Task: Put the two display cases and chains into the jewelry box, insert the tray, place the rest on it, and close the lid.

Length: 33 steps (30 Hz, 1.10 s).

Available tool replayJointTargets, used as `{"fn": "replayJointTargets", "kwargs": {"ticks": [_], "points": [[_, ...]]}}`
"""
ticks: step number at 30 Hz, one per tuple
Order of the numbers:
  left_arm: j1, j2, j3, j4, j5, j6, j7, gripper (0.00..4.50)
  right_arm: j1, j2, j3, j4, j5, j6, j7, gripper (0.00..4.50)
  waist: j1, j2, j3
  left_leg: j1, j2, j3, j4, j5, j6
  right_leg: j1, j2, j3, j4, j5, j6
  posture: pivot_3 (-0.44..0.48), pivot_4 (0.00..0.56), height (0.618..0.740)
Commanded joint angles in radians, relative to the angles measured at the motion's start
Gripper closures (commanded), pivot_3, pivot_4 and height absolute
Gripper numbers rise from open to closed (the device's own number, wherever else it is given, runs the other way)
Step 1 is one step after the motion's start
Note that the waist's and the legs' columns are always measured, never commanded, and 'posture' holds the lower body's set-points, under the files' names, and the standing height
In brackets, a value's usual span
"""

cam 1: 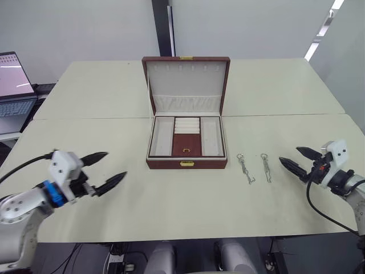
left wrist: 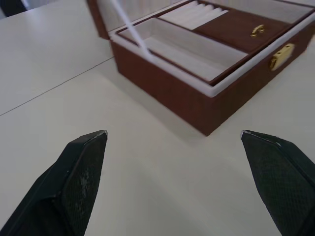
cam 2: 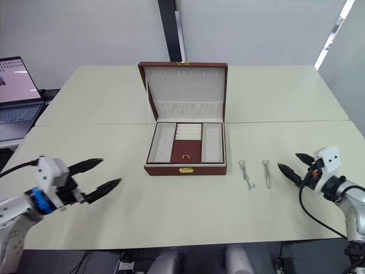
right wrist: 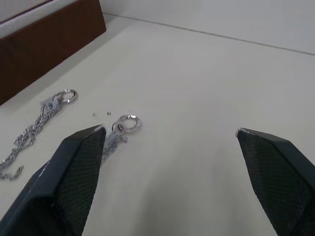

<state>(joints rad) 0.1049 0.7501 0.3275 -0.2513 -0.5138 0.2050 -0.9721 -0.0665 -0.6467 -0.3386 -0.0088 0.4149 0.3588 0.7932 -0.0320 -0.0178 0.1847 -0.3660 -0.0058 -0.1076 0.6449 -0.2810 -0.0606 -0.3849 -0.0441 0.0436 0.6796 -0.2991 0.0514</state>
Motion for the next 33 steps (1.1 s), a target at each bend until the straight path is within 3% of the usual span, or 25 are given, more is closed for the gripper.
{"fn": "replayJointTargets", "kwargs": {"ticks": [1, 9, 22, 25, 29, 33], "points": [[-0.058, -0.008, -0.098, -0.096, -0.019, 0.021, -0.025, 0.00, 0.029, 0.045, 0.013, -0.137, -0.003, 0.059, -0.113, 0.01, 0.000, 0.000, 0.000, 0.000, 0.000, 0.000, 0.000, 0.000, 0.000, 0.000, 0.000, 0.000, 0.000, 0.000, 0.000, 0.000, 0.150, 0.740], [-0.148, -0.049, -0.318, -0.120, 0.037, -0.025, -0.108, 0.00, 0.107, 0.174, 0.081, -0.292, -0.053, 0.134, -0.316, 0.01, -0.001, 0.000, 0.000, 0.000, 0.000, 0.000, 0.000, 0.000, 0.000, 0.000, 0.001, 0.001, 0.000, 0.000, 0.000, 0.000, 0.150, 0.740], [-0.190, -0.085, -0.380, -0.090, 0.067, -0.065, -0.137, 0.00, 0.102, 0.238, 0.179, -0.270, -0.192, 0.180, -0.488, 0.01, -0.001, 0.000, 0.000, 0.000, 0.000, 0.000, 0.000, 0.000, 0.000, 0.000, 0.001, 0.001, 0.000, 0.000, 0.000, 0.000, 0.150, 0.740], [-0.199, -0.091, -0.382, -0.080, 0.072, -0.067, -0.136, 0.00, 0.104, 0.238, 0.182, -0.262, -0.193, 0.172, -0.480, 0.61, -0.001, 0.000, -0.001, 0.001, 0.000, 0.000, 0.000, 0.000, 0.000, 0.000, 0.001, 0.001, 0.000, 0.000, 0.000, 0.000, 0.150, 0.740], [-0.201, -0.096, -0.382, -0.073, 0.073, -0.072, -0.130, 0.00, 0.111, 0.241, 0.184, -0.256, -0.188, 0.166, -0.463, 1.95, -0.001, 0.000, -0.001, 0.001, 0.000, 0.000, 0.000, 0.000, 0.000, 0.000, 0.001, 0.000, 0.000, 0.000, 0.000, 0.000, 0.150, 0.740], [-0.197, -0.102, -0.381, -0.077, 0.072, -0.073, -0.121, 0.00, 0.124, 0.245, 0.189, -0.258, -0.189, 0.160, -0.458, 2.94, -0.001, -0.001, -0.001, 0.001, 0.000, 0.000, 0.000, 0.000, 0.000, 0.001, 0.001, 0.001, 0.000, 0.000, 0.000, 0.000, 0.150, 0.740]]}}
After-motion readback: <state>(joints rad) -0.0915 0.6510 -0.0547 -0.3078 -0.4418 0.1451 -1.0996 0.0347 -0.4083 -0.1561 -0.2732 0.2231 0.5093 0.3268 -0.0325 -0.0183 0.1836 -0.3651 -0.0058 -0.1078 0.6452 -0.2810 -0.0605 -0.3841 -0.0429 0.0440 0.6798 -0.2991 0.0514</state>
